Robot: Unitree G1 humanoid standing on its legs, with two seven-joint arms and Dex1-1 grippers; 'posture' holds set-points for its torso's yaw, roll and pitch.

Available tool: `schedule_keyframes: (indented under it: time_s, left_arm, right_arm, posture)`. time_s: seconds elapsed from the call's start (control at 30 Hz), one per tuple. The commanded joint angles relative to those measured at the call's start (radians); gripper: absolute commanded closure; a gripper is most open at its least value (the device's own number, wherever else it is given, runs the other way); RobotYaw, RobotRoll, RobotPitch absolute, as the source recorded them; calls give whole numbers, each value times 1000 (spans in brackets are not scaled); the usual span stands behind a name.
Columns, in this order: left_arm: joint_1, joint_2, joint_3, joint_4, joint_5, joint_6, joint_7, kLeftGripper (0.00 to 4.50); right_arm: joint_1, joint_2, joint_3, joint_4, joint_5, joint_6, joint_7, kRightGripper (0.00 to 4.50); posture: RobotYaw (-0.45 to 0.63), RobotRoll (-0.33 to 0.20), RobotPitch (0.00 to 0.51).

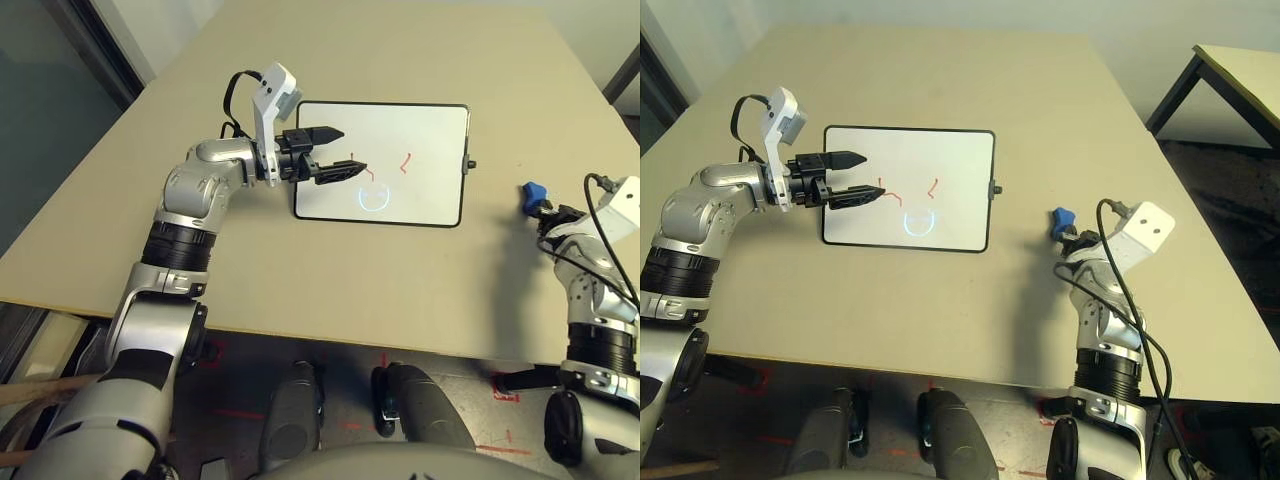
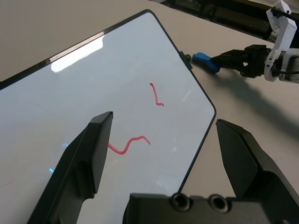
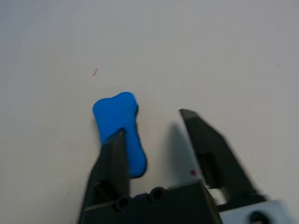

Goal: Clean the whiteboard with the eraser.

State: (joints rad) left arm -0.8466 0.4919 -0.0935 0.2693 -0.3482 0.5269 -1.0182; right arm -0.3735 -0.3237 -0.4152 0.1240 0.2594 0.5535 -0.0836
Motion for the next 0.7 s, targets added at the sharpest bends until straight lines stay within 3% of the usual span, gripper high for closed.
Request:
schedule_keyframes:
  time_s: [0.03,0.1,0.7]
  left_arm:
    - [1,1,-1,0,14,-9,1,0]
    - [2,0,-1,2,18,-13,5,0]
    - [16,5,10,-22,10,2,22,0]
  right_arm:
    - [-9,16,-13,-14,13,5,-10,442]
    - [-18,20,-9,-21,16,1,-10,42]
    - [-18,33,51,50,-34,-52,19,42]
  posture:
    - [-94,0,108]
    - [-93,0,106]
    - [-68,0,118]
